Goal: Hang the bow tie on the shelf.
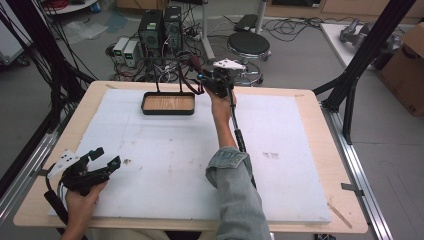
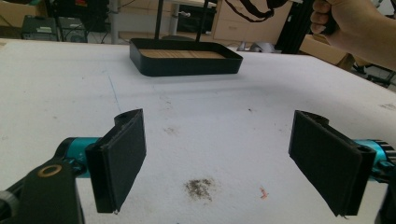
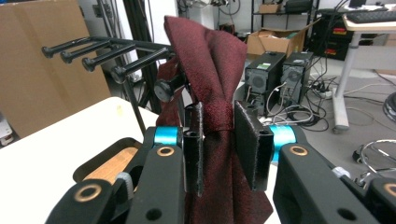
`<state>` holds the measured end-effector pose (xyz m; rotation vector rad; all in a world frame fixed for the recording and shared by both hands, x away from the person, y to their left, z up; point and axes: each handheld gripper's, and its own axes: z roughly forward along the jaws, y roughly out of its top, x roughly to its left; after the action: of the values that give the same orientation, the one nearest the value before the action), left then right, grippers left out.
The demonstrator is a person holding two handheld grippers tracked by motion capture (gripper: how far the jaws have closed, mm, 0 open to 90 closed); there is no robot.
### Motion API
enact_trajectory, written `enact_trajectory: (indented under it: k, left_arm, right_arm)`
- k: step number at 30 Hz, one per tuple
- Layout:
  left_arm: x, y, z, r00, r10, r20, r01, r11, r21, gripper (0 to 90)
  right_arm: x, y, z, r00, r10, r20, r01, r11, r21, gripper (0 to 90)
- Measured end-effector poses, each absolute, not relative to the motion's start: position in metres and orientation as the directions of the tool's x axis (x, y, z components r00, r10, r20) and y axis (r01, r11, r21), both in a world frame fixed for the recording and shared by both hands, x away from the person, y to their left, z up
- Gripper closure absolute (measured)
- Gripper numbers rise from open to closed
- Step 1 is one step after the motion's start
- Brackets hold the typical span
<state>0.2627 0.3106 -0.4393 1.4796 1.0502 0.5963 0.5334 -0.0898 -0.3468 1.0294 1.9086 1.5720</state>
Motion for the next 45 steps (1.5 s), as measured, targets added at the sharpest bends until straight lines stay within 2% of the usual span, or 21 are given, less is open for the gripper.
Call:
enact_trajectory:
  k: [14, 21, 30, 45]
  left_arm:
    - [0.263, 0.31, -0.439, 0.466, 0.862, -0.198, 0.275, 0.071, 0.959, 19.2]
    - [0.263, 0.31, -0.439, 0.466, 0.863, -0.197, 0.276, 0.069, 0.959, 19.2]
    - [0.263, 0.31, -0.439, 0.464, 0.864, -0.196, 0.276, 0.069, 0.959, 19.2]
    - [0.264, 0.31, -0.439, 0.46, 0.867, -0.191, 0.281, 0.062, 0.958, 19.2]
  right_arm:
    - [0.529, -0.094, -0.338, -0.619, 0.778, 0.107, 0.244, 0.061, 0.968, 63.3]
    - [0.518, -0.105, -0.318, -0.623, 0.777, 0.093, 0.201, 0.045, 0.978, 55.3]
    - [0.504, -0.117, -0.3, -0.633, 0.77, 0.075, 0.16, 0.035, 0.987, 49.6]
    - [0.47, -0.156, -0.268, -0.62, 0.783, 0.047, 0.106, 0.025, 0.994, 30.2]
